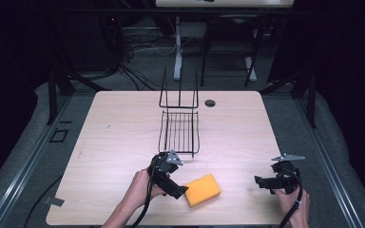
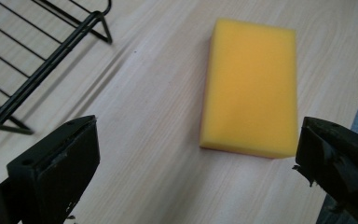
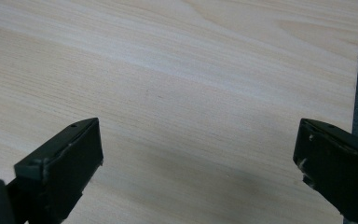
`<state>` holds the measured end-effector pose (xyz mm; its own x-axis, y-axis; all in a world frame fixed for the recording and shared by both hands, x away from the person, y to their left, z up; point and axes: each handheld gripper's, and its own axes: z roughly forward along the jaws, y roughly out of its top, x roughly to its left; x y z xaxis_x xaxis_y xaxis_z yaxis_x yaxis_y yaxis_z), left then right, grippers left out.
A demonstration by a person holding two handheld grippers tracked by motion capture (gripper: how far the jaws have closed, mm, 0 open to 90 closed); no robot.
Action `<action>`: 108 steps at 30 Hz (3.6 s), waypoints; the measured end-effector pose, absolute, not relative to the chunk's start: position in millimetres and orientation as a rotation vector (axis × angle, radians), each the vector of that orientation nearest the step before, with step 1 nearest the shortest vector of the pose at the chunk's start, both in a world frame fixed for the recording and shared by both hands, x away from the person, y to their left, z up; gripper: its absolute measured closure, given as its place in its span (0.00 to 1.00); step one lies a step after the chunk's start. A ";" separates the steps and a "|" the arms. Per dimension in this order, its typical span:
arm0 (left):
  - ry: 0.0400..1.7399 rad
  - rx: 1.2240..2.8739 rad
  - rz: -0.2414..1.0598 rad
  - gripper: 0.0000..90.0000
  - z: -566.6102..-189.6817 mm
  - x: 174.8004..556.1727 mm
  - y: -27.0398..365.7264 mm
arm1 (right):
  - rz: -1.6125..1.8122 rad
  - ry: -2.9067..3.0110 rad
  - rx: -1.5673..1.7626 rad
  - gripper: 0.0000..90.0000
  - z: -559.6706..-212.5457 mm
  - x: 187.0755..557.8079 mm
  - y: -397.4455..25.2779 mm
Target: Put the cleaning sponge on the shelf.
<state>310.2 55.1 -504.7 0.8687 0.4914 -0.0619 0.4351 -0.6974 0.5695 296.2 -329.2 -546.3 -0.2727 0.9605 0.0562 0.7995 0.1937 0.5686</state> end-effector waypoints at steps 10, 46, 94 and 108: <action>0.625 2.522 0.113 0.00 -516.6 302.7 31.5 | 0.729 2.160 1.662 0.01 -545.4 295.3 -328.4; 0.582 2.685 0.144 0.00 -549.1 289.5 -5.2 | 0.736 2.161 1.657 0.02 -546.3 295.5 -327.5; 0.624 2.617 0.233 0.25 -528.7 289.3 21.2 | 0.737 2.166 1.656 0.03 -545.9 295.2 -328.2; 0.672 2.579 0.251 0.25 -518.1 295.6 39.8 | 0.738 2.165 1.658 0.03 -545.7 295.1 -328.6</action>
<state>295.6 39.8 -518.1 0.8640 0.5001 0.0589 0.4160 -0.7747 0.4762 295.1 -328.6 -545.7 -0.2785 0.9586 0.0600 0.7958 0.1954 0.5731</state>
